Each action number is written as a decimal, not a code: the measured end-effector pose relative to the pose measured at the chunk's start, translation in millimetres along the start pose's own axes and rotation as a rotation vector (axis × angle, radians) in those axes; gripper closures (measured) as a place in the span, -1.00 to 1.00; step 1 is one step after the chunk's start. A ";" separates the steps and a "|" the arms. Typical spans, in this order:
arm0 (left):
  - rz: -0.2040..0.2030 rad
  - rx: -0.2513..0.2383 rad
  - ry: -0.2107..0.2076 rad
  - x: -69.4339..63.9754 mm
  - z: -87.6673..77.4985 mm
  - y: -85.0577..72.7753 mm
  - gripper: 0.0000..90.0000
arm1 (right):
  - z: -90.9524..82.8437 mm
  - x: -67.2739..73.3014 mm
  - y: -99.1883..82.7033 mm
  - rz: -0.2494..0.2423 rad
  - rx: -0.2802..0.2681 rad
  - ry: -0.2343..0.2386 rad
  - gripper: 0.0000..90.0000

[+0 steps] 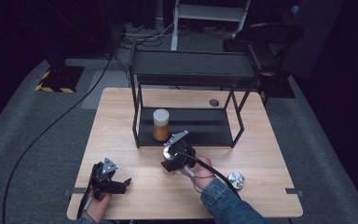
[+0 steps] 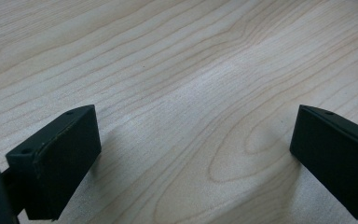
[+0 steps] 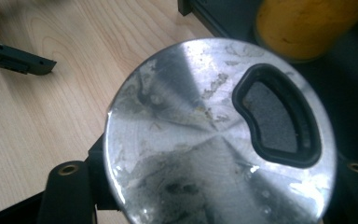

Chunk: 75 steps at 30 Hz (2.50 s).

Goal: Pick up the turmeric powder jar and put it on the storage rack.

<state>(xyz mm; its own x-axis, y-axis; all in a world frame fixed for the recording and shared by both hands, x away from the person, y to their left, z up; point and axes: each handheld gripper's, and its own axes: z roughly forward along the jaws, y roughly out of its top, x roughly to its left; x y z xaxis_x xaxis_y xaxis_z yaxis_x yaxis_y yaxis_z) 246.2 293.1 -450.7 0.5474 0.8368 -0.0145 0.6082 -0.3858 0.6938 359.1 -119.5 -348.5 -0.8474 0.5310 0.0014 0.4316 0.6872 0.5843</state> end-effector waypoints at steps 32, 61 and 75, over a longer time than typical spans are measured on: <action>0.000 0.000 0.000 0.0 0.0 0.0 -0.96 | -42.1 -34.2 28.5 0.066 -0.048 -0.070 -0.31; -0.001 -0.002 0.000 0.0 0.2 -0.3 -0.96 | 7.7 -78.1 37.9 0.154 -0.001 -0.180 -0.31; -0.001 -0.001 0.000 -0.1 0.1 -0.1 -0.96 | 22.0 -87.1 34.1 0.203 0.023 -0.188 -0.31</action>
<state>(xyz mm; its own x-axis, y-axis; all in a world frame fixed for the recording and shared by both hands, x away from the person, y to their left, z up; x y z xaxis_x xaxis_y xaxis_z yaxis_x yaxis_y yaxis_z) 246.1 293.1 -450.9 0.5468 0.8372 -0.0152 0.6082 -0.3846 0.6944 454.4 -131.4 -346.6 -0.6712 0.7405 -0.0350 0.5957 0.5668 0.5690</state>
